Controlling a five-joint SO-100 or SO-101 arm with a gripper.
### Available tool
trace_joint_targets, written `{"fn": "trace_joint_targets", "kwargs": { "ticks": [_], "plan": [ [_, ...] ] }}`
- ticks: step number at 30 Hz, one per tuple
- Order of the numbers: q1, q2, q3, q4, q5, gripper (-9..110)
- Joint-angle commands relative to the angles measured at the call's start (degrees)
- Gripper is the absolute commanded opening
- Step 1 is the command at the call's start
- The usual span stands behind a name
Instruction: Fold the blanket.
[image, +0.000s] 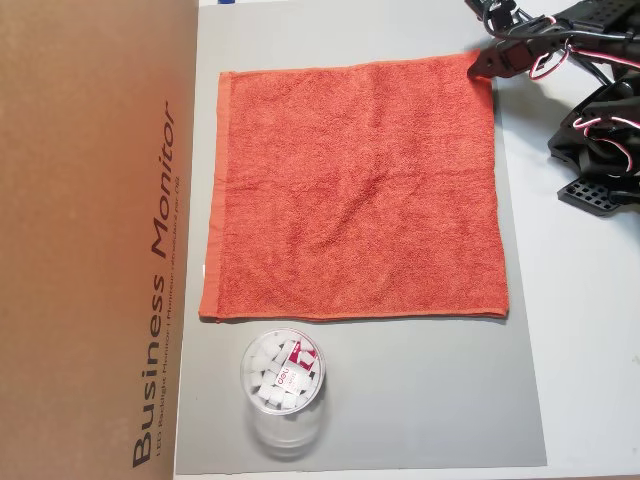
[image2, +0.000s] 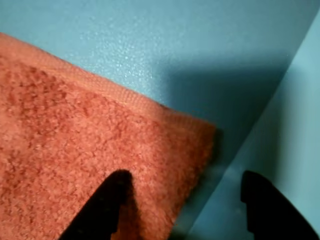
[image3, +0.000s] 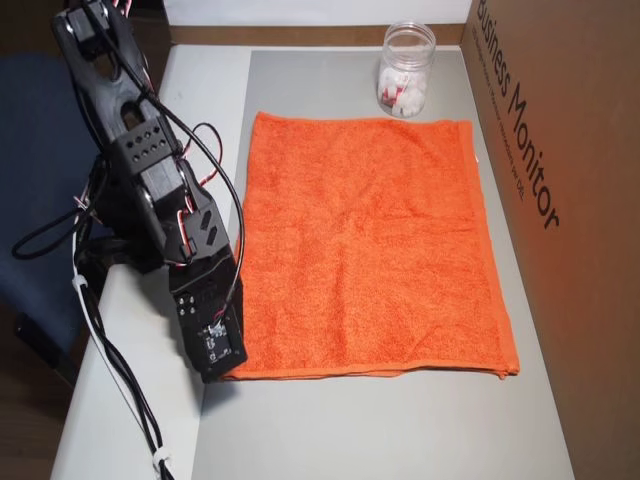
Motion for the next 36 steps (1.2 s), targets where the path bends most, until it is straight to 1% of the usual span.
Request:
{"fn": "trace_joint_targets", "kwargs": {
  "ticks": [1, 8, 13, 19, 23, 33, 36],
  "plan": [
    [-0.09, -1.93, -2.11, -2.20, -0.53, 23],
    [-1.32, -3.52, -2.11, -5.10, -0.79, 23],
    [-2.02, -3.60, -1.93, -5.36, -3.08, 23],
    [-4.31, -3.60, -1.49, -5.36, -3.08, 17],
    [-4.83, -3.60, -1.14, -5.36, -3.43, 16],
    [-3.60, -2.90, -1.85, -5.19, -12.39, 17],
    [-3.08, -2.72, -2.02, -4.75, -13.01, 17]
  ]
}}
